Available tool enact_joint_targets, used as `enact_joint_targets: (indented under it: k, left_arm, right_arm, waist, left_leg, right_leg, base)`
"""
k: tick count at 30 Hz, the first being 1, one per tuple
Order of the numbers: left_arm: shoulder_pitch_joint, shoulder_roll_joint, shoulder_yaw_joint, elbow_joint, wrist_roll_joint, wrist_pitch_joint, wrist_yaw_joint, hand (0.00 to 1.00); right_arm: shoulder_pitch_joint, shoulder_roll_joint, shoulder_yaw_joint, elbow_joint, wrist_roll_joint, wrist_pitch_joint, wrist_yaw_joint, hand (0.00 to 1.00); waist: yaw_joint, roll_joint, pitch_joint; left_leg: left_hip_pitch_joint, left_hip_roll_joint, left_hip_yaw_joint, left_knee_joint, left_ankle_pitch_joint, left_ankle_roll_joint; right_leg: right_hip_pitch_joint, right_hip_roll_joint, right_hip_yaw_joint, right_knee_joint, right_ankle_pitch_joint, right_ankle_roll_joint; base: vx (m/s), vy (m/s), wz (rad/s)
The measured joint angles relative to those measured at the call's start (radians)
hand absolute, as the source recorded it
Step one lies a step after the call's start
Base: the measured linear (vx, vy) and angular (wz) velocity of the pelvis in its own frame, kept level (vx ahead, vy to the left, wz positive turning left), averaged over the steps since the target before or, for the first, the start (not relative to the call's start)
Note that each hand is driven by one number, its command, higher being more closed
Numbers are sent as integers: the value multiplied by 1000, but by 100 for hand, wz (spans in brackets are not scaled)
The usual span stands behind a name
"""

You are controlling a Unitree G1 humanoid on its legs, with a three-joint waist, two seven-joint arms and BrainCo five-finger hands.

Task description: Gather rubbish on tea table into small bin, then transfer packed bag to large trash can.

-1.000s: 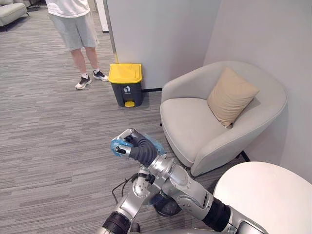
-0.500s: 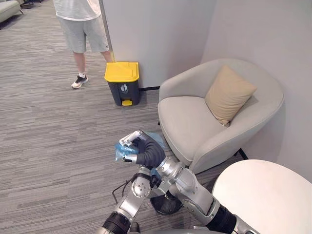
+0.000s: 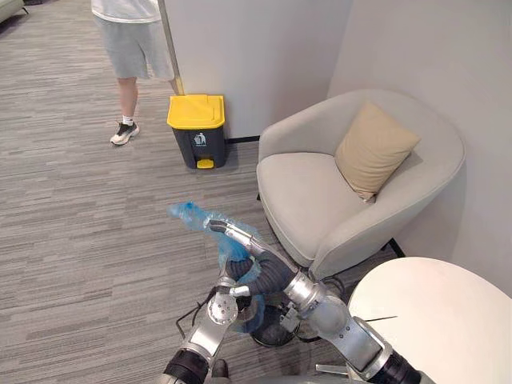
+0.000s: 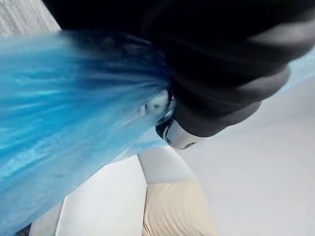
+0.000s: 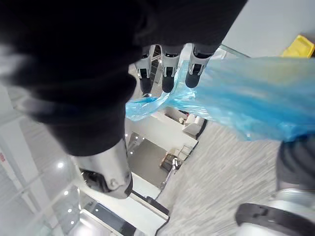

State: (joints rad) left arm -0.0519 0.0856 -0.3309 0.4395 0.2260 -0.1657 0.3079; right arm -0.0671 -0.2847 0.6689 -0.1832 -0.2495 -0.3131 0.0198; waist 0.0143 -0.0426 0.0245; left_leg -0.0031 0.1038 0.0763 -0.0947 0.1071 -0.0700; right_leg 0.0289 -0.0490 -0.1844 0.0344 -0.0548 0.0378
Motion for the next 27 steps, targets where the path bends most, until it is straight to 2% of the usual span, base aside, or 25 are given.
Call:
enact_joint_targets:
  k: [7, 13, 17, 22, 25, 27]
  left_arm:
    - [35, 21, 70, 0, 0, -8, -1, 100]
    - [73, 36, 148, 2, -1, -16, -2, 100]
    - [93, 40, 157, 8, -1, -16, -2, 100]
    - [114, 41, 225, 77, -25, -17, -8, 100]
    - [141, 45, 251, 101, -37, -17, -27, 100]
    - [150, 45, 263, 115, -38, -17, -32, 100]
  right_arm:
    - [58, -96, -121, -1, -76, -28, -39, 0]
    - [131, -120, -216, -1, -124, -34, -62, 0]
    - [158, -119, -253, 2, -145, -34, -74, 0]
    - [186, -29, -364, 198, -136, -29, -85, 0]
    - [184, 40, -451, 400, -76, -9, -84, 0]
    - [185, 63, -477, 462, -51, 1, -84, 0]
  waist:
    - [0, 2, 16]
    - [-1, 7, 19]
    - [-2, 12, 22]
    - [-3, 22, 29]
    - [-2, 30, 34]
    - [-2, 32, 35]
  left_leg:
    - [3, 0, 6, 0, -1, 0]
    - [4, 0, 6, 0, -1, 0]
    - [5, 0, 6, 0, -1, 0]
    - [3, -3, 3, 0, -1, 0]
    - [-2, -6, 0, -1, -3, -1]
    - [-3, -6, 0, -1, -4, -1]
  right_leg:
    - [0, 0, 7, 0, 0, 0]
    - [0, -1, 6, -1, 0, 0]
    - [0, -1, 6, -1, 0, 0]
    - [0, -1, 1, -3, 0, 0]
    - [-3, 0, -2, -6, -1, 1]
    - [-2, 0, -2, -9, -1, 2]
  base:
    - [0, 0, -2]
    - [0, 0, 0]
    - [0, 0, 0]
    - [0, 0, 1]
    - [0, 0, 2]
    - [0, 0, 0]
